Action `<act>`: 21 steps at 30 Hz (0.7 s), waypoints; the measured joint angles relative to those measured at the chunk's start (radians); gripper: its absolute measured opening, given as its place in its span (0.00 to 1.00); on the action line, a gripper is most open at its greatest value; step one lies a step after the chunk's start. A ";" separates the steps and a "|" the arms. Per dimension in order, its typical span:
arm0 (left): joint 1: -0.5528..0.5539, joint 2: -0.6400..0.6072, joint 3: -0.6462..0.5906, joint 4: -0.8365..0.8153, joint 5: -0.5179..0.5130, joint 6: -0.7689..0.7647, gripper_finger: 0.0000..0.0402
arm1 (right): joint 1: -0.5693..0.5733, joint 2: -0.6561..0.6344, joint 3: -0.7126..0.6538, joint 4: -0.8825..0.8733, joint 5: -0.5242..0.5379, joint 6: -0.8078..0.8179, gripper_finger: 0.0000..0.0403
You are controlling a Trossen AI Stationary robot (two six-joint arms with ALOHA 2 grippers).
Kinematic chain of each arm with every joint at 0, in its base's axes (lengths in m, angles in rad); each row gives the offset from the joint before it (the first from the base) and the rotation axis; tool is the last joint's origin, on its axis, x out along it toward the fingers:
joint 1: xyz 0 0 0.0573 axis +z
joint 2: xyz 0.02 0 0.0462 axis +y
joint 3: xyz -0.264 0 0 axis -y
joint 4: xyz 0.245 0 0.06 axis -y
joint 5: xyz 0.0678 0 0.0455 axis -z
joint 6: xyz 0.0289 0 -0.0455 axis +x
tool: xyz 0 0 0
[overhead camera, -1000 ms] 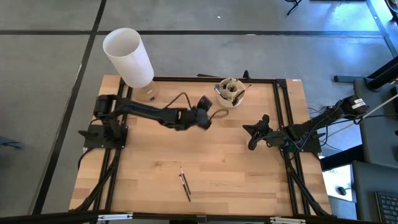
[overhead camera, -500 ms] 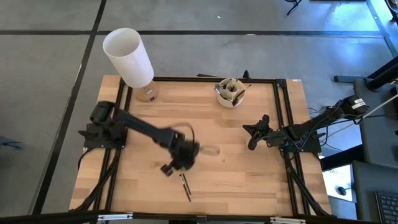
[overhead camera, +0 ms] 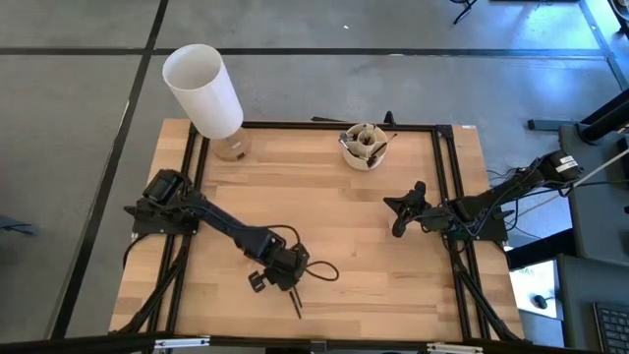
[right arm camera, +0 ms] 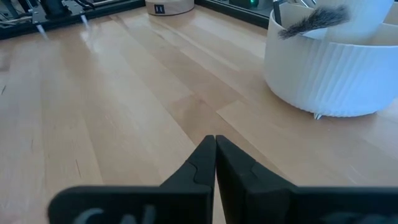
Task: Sort items
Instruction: Put the blush brush into the pen organizer
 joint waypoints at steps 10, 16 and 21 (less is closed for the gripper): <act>-0.040 0.000 -0.049 0.055 -0.040 -0.030 0.28 | 0.000 0.000 0.000 0.003 0.000 -0.014 0.03; -0.030 0.000 -0.050 0.050 -0.124 -0.008 0.26 | 0.000 0.000 0.000 0.007 0.000 -0.014 0.03; -0.022 0.000 -0.050 0.050 -0.152 0.005 0.23 | 0.000 0.000 0.000 0.008 0.000 -0.015 0.03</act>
